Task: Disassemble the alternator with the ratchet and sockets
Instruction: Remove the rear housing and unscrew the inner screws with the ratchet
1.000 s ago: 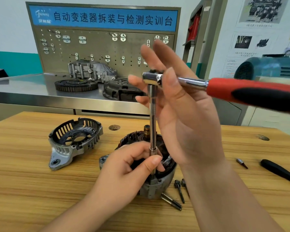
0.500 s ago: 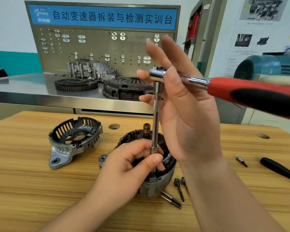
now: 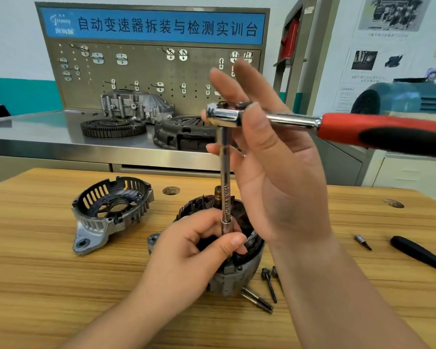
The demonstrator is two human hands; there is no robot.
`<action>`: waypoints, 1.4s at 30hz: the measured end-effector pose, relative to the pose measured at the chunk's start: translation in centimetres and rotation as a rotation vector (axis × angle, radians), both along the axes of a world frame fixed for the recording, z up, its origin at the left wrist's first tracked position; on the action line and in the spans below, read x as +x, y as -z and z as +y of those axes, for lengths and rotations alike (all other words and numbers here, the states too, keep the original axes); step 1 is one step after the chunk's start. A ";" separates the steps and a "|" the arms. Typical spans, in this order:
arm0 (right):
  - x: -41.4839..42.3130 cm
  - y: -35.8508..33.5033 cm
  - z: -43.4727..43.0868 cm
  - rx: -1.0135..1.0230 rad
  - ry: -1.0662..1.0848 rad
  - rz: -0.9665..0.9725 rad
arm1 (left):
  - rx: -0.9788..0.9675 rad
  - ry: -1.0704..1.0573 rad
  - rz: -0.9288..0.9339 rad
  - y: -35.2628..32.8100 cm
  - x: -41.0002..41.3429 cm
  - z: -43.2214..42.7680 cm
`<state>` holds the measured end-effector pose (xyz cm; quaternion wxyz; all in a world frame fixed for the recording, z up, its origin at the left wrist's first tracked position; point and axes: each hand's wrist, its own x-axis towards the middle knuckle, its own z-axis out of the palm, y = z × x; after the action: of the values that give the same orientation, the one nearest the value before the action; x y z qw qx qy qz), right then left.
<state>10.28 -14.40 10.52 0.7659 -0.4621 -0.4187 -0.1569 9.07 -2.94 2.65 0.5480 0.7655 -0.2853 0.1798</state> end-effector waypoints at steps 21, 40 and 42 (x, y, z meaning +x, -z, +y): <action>0.5 0.4 -0.1 0.013 -0.108 0.208 | 0.033 0.019 -0.055 -0.2 0.0 -0.1; 0.5 0.4 -0.2 0.026 -0.034 0.167 | 0.034 0.005 -0.078 0.4 0.0 -0.1; 0.3 0.0 -0.2 0.020 0.058 0.039 | 0.010 -0.006 -0.046 0.4 0.0 -0.2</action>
<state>10.54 -14.58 10.53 0.7735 -0.4694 -0.3886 -0.1742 9.12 -3.17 2.29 0.5370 0.7647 -0.2966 0.1973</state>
